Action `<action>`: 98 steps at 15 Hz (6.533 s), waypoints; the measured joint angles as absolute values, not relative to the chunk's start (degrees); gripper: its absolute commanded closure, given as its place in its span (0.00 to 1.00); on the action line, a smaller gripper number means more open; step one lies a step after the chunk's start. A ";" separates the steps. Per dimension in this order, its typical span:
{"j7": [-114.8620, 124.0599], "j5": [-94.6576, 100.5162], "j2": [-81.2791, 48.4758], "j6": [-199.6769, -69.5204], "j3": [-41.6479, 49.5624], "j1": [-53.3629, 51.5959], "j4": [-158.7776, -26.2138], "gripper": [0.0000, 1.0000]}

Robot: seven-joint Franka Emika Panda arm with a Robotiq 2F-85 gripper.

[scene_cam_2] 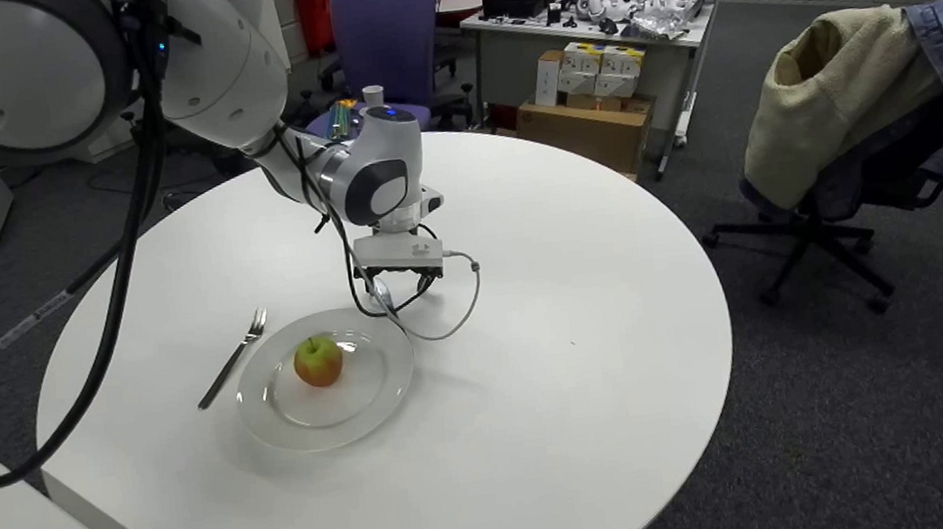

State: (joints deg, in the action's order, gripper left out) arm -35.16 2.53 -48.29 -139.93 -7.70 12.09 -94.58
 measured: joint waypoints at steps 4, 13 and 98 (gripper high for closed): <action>-35.16 2.65 -48.33 -139.92 -6.78 12.07 -94.58 0.58; -35.11 3.10 -48.53 -139.92 -4.16 12.04 -94.58 0.41; -11.68 -1.31 -39.82 -136.76 4.64 14.11 -104.90 0.00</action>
